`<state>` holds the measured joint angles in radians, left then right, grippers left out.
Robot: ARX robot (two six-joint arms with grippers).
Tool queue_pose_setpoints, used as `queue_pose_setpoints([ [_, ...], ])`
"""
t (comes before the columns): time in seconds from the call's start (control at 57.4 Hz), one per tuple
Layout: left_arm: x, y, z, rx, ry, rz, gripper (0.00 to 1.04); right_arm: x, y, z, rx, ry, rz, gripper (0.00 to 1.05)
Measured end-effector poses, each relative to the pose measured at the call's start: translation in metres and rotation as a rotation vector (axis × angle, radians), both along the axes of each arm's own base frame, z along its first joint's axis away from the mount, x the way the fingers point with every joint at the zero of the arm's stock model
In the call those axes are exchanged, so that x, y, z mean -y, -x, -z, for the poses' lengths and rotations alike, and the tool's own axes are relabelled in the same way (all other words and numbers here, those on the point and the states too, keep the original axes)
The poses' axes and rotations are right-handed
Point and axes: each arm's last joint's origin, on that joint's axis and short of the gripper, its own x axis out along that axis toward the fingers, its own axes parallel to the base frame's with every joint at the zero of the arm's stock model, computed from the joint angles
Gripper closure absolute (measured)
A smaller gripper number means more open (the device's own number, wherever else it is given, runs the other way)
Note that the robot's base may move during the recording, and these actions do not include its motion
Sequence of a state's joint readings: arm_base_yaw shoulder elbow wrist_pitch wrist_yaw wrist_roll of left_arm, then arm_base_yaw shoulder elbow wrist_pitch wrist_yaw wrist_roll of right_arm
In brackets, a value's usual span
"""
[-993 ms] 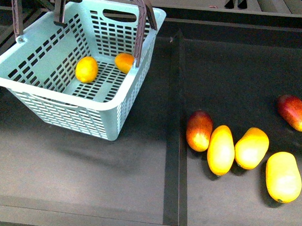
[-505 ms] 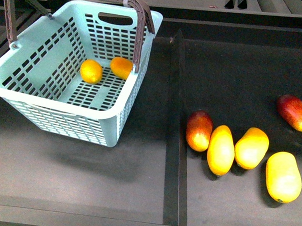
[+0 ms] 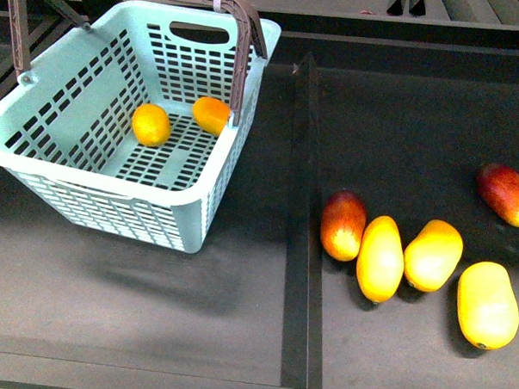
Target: Pick lemon and mango into basket
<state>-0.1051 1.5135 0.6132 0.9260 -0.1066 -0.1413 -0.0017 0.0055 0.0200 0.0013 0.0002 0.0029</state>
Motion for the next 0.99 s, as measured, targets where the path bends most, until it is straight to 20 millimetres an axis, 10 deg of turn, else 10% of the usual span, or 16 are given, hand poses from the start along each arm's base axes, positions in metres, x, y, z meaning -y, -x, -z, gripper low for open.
queue_pose_setpoints([
  [0.122,-0.007,0.035,0.02,-0.04,-0.103,0.011,1.02,0.0,0.0,0.0,0.0,0.0,0.0,0.09],
  [0.993,-0.028,0.155,0.051,-0.036,-0.133,0.004,1.02,0.0,0.0,0.0,0.0,0.0,0.0,0.09],
])
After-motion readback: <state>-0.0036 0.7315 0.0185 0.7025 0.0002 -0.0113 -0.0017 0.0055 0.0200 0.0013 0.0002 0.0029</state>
